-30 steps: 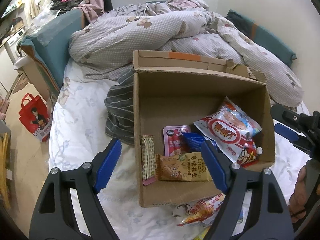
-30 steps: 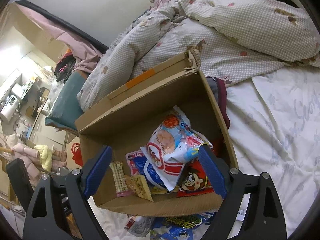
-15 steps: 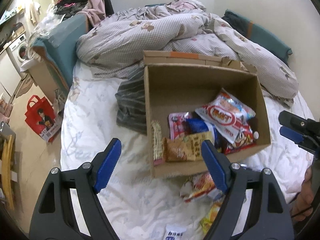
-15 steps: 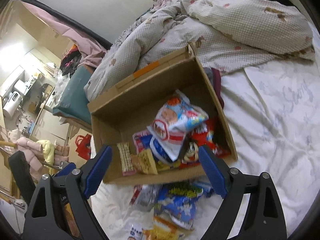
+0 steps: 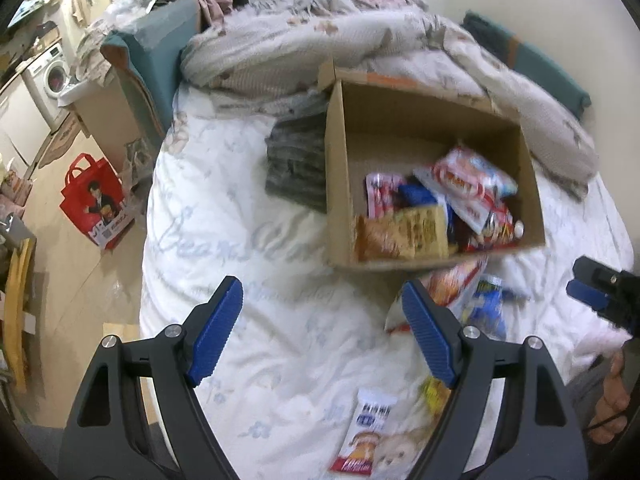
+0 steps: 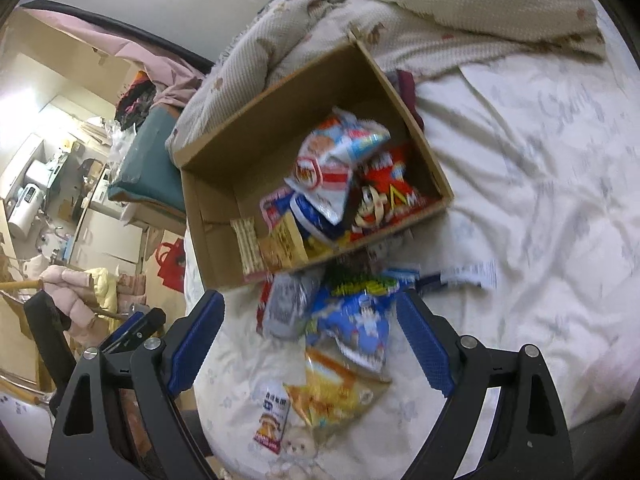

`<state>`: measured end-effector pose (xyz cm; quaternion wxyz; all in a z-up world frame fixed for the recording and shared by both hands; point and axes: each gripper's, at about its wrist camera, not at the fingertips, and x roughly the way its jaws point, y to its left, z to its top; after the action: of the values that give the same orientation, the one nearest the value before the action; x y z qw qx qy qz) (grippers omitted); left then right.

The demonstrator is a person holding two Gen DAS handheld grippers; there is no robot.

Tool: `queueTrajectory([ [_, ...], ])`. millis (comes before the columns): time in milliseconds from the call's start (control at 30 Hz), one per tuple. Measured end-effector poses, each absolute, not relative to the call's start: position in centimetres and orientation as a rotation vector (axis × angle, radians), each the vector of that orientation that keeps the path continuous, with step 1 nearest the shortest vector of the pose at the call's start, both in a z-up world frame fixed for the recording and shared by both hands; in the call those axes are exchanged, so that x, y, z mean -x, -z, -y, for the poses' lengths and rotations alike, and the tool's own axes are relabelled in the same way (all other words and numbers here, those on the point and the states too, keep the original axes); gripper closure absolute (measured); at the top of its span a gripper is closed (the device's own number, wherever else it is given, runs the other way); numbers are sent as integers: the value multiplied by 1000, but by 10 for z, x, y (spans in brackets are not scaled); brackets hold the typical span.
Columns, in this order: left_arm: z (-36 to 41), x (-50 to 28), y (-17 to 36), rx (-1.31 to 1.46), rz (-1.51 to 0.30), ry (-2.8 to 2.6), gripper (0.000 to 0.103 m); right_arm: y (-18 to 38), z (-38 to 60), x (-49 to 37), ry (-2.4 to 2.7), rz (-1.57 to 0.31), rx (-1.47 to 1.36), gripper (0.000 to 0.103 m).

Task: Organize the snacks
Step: 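Grasp the yellow chip bag with the right tool while the left tool grasps the white rice-cake bar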

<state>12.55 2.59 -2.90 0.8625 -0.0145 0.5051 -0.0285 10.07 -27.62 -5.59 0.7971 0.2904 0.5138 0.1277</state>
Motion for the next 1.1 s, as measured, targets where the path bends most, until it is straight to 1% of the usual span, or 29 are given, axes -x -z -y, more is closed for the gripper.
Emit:
queueTrajectory([
  [100,-22,-118,45,-5,-1131,79,24,63,274,-92,-274,-1140,-632,13],
  [200,-16,-111,71,-12,-1241,119,24,66,270,-87,-283,-1159,-636,13],
  [333,0,-96,120,6,-1452,167,25,68,266,-84,-270,-1172,-604,13],
  [500,28,-75,156,-96,-1554,206,39,77,263,-84,-259,-1211,-588,13],
  [533,31,-72,161,-107,-1567,211,48,80,262,-84,-259,-1224,-584,13],
  [567,33,-71,163,-112,-1576,211,53,82,261,-84,-260,-1233,-582,13],
  [633,34,-70,165,-120,-1572,207,57,85,258,-85,-269,-1255,-575,13],
  [700,33,-71,163,-123,-1561,201,66,88,254,-86,-275,-1271,-565,13],
  [733,33,-71,163,-119,-1563,203,75,89,252,-86,-278,-1278,-561,13],
  [833,30,-74,157,-113,-1554,214,75,96,242,-86,-315,-1333,-522,13],
  [900,19,-82,140,-91,-1499,172,75,107,226,-86,-373,-1416,-453,13],
  [1000,8,-94,121,-61,-1428,127,75,114,203,-81,-442,-1479,-352,12],
  [1067,0,-98,108,-51,-1372,86,75,117,186,-77,-471,-1497,-237,6],
  [1100,-3,-100,103,-42,-1357,74,75,120,177,-76,-471,-1500,-171,5],
])
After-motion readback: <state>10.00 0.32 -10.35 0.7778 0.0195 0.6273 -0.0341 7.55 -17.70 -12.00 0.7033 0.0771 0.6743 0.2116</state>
